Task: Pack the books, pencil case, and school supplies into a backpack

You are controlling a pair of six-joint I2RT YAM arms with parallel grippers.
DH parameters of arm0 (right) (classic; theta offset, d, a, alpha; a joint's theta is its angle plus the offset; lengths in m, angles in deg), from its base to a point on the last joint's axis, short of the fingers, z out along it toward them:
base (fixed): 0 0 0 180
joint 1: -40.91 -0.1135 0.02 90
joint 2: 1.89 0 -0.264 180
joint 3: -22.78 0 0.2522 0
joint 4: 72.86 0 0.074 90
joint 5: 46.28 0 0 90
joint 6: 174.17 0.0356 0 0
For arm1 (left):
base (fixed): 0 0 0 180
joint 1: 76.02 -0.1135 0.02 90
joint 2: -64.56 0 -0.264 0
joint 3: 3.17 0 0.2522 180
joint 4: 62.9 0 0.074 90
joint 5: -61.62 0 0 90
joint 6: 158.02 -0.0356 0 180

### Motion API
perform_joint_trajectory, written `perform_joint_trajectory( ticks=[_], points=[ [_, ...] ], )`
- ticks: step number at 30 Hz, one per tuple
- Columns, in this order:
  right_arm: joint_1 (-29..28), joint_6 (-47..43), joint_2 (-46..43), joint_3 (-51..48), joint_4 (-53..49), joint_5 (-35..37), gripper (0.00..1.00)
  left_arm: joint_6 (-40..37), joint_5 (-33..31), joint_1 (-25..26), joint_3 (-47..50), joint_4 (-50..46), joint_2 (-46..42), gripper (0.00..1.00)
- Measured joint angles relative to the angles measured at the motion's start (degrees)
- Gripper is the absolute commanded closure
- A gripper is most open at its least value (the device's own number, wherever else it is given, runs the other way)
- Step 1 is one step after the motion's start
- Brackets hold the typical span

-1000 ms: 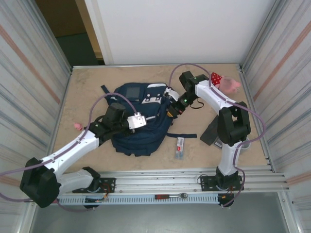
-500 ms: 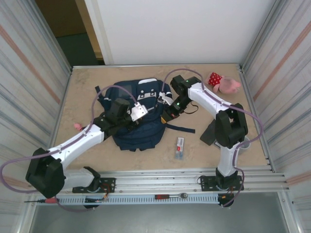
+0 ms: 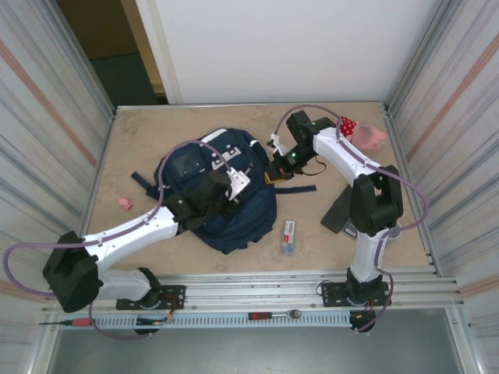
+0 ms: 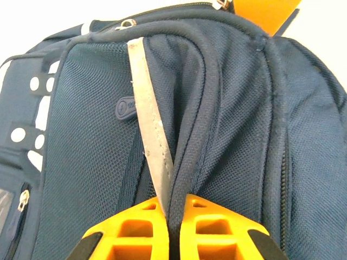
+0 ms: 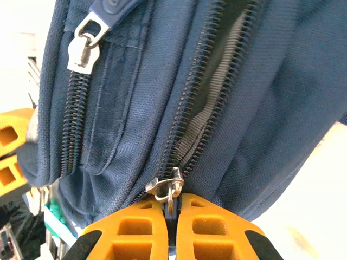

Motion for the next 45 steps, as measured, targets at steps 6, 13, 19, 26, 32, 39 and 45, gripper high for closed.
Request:
perform_joint_trajectory(
  ticks=[6, 13, 19, 26, 32, 39, 45],
  points=[
    [-0.1, -0.5, 2.1, 4.0, 1.1, 1.8, 1.0, 7.0, -2.6, 0.0, -5.7, -3.1, 5.1, 1.0],
    [-0.5, -0.6, 1.2, 3.5, 1.0, 5.0, 1.0, 13.7, -2.8, -1.7, -13.4, -7.8, 12.3, 1.0],
    [-4.0, -0.1, -1.9, -0.2, 0.0, 3.8, 1.0, 15.3, -2.7, -3.3, -14.5, -7.4, 14.1, 1.0],
    [-6.1, 6.3, -4.8, -7.3, 4.9, 2.3, 1.0, 17.2, -1.1, -3.4, -14.6, -7.1, 14.8, 1.0],
    [-6.0, 13.7, -11.2, -14.3, 13.3, 3.6, 1.0, 22.2, 3.8, -5.4, -14.0, -4.3, 14.7, 1.0],
    [-6.9, 22.4, -16.3, -18.4, 20.3, 7.4, 1.0, 26.5, 6.9, -6.4, -13.9, -0.1, 14.6, 1.0],
    [-7.5, 25.6, -18.1, -21.5, 23.6, 8.0, 0.8, 25.2, 11.1, -7.7, -13.6, 0.8, 14.6, 1.0]
  ],
)
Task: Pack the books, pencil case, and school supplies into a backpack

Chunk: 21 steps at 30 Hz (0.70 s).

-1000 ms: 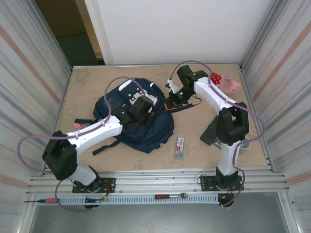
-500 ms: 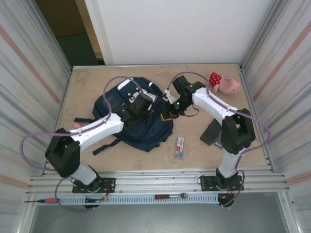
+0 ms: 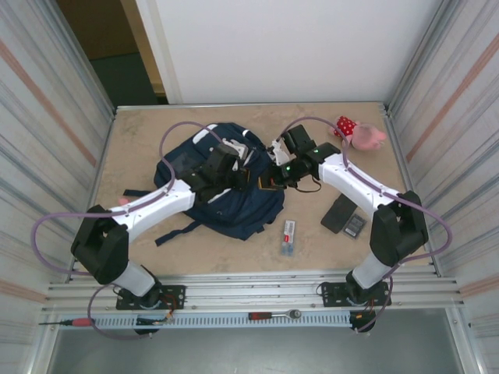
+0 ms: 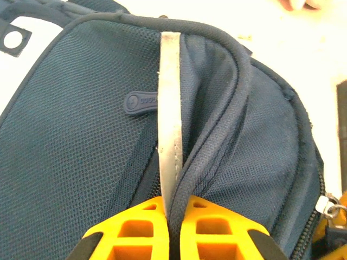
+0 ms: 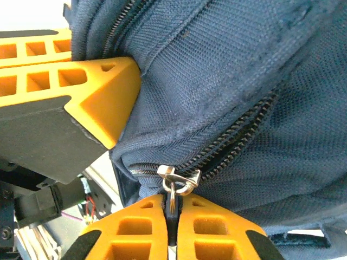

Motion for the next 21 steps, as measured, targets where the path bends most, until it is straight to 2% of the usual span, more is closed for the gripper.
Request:
perform_joint_trajectory(
  ticks=[3, 5, 8, 12, 16, 21],
  points=[
    [1.4, 1.0, -1.8, -1.8, 0.0, -1.9, 0.5, -3.1, 5.7, -2.6, 1.9, 3.6, -0.1, 1.0],
    [2.8, 1.7, -4.2, -3.6, 0.4, -3.6, 0.39, -5.7, 10.3, -5.0, 3.5, 5.6, -0.6, 1.0],
    [6.4, 4.3, -8.2, -6.7, 3.4, -6.4, 0.37, -11.1, 17.3, -8.3, 5.9, 7.8, -1.9, 1.0],
    [9.1, 9.7, -10.8, -9.7, 8.5, -8.4, 0.37, -22.7, 24.7, -10.4, 7.3, 7.1, -3.1, 1.0],
    [7.7, 14.0, -10.7, -11.9, 12.0, -9.0, 0.38, -29.8, 28.1, -10.7, 7.2, 4.4, -3.4, 1.0],
    [2.4, 12.4, -10.7, -10.5, 9.5, -2.2, 0.42, -29.3, 28.4, -11.0, 6.9, 3.5, -3.4, 1.0]
  ],
)
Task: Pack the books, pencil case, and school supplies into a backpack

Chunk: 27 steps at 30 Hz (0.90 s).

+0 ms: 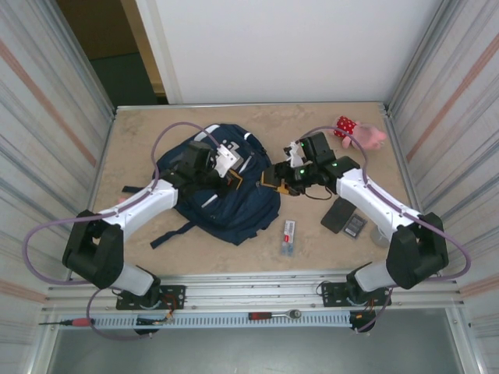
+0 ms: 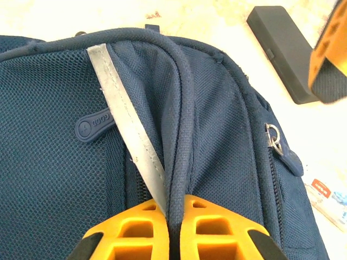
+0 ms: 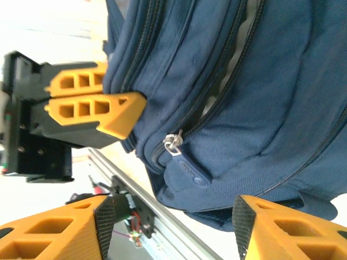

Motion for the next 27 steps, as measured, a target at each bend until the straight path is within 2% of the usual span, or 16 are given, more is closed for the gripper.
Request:
perform_joint_trajectory(
  ticks=[5, 13, 19, 27],
  points=[
    [-5.0, -5.4, 0.0, 2.1, -3.5, 8.0, 0.45, 2.7, 0.0, 0.0, 0.0, 0.4, 0.0, 1.0],
    [-8.2, -12.2, 3.4, 5.4, -5.8, 16.6, 0.5, 4.6, 0.0, 0.0, 0.0, 0.6, -0.1, 1.0],
    [-10.1, -14.7, 5.5, 5.9, -5.9, 19.8, 0.58, 5.5, 0.0, 0.0, 0.0, 0.7, -0.2, 1.0],
    [-12.0, -15.4, 7.3, 6.8, -5.9, 24.6, 0.61, 6.2, 0.1, 0.0, 0.0, 1.1, -0.2, 1.0]
  ],
)
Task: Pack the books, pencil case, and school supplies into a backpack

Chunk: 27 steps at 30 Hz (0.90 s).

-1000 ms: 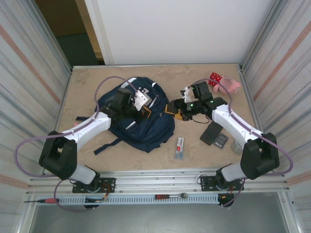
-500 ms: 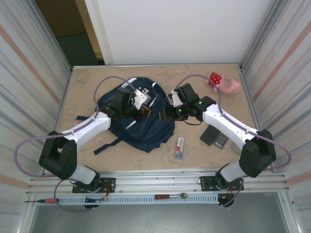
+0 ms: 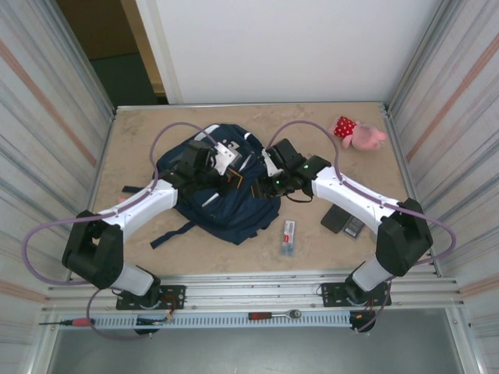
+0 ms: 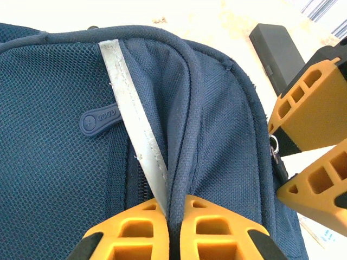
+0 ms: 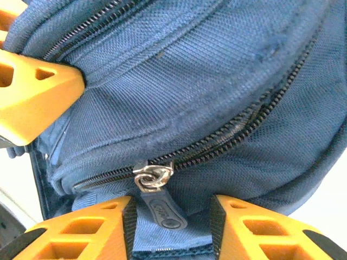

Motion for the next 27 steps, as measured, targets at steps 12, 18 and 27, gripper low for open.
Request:
perform_joint_trajectory(
  ticks=[12, 18, 27],
  points=[
    [-3.6, -1.0, 1.2, 2.7, -1.6, 11.1, 0.77, 0.8, 0.0, 0.0, 0.0, 0.4, 0.0, 1.0],
    [-3.5, -0.8, 1.3, 2.8, -1.7, 14.3, 0.83, 0.8, 0.0, 0.0, 0.0, 0.5, 0.0, 1.0],
    [-3.5, -0.3, 1.7, 3.1, -1.7, 14.1, 1.0, 1.8, -0.7, 0.0, 0.0, 0.5, 0.0, 1.0]
  ],
)
